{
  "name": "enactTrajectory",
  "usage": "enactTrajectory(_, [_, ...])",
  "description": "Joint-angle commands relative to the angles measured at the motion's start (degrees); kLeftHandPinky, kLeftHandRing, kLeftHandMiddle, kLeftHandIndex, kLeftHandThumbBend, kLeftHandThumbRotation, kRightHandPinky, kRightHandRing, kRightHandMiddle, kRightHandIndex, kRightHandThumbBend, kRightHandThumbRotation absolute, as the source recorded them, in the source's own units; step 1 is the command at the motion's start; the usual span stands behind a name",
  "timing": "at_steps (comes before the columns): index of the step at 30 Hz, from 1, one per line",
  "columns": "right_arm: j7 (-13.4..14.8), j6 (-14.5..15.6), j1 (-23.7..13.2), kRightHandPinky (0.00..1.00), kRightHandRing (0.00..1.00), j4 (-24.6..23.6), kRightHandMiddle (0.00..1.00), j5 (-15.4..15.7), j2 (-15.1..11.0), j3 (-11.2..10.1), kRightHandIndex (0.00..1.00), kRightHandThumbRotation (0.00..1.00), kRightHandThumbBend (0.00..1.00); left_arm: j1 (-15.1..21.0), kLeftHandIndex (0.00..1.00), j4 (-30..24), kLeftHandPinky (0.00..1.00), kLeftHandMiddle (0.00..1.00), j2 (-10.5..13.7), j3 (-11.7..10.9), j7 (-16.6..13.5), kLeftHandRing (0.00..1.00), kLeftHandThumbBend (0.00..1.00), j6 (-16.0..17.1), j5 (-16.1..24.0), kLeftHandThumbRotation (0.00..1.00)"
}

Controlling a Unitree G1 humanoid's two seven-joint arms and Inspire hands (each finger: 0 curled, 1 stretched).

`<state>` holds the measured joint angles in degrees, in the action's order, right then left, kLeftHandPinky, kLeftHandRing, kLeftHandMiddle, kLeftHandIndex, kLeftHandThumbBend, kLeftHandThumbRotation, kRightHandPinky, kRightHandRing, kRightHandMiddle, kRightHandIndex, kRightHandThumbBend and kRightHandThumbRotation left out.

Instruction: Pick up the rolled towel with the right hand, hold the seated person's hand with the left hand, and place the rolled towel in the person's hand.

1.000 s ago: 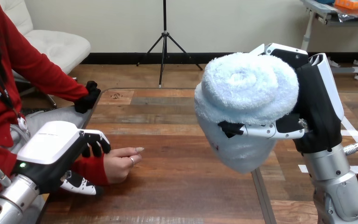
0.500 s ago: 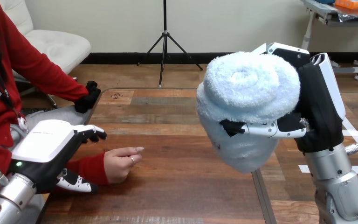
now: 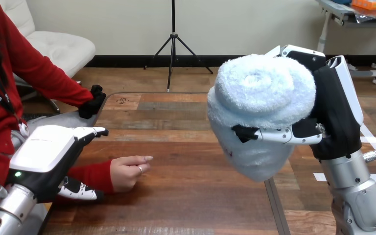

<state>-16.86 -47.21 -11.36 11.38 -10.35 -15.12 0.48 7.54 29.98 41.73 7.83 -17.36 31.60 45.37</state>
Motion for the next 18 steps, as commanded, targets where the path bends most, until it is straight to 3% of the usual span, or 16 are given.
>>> enactTrajectory(1, [0.2, -0.6, -3.2, 0.03, 0.06, -1.1, 0.10, -0.9, 0.8, -1.7, 0.08, 0.00, 0.56, 4.6, 0.83, 3.4, 0.76, 0.82, 0.6, 1.2, -2.3, 0.79, 1.00, 0.3, 0.5, 0.25])
enactTrajectory(7, [0.0, -0.2, -3.0, 0.04, 0.07, -1.5, 0.10, -0.9, 0.7, -1.9, 0.08, 0.00, 0.56, 6.2, 0.85, 6.4, 0.79, 0.84, 0.6, 2.4, -2.4, 0.82, 1.00, 0.2, 0.4, 0.28])
enactTrajectory(18, [-0.1, 1.0, -2.2, 0.04, 0.07, -3.0, 0.10, -0.5, 0.9, -1.7, 0.07, 0.00, 0.55, 10.6, 0.89, 13.0, 0.80, 0.88, -0.2, 5.6, 0.4, 0.85, 1.00, -1.8, 0.4, 0.35])
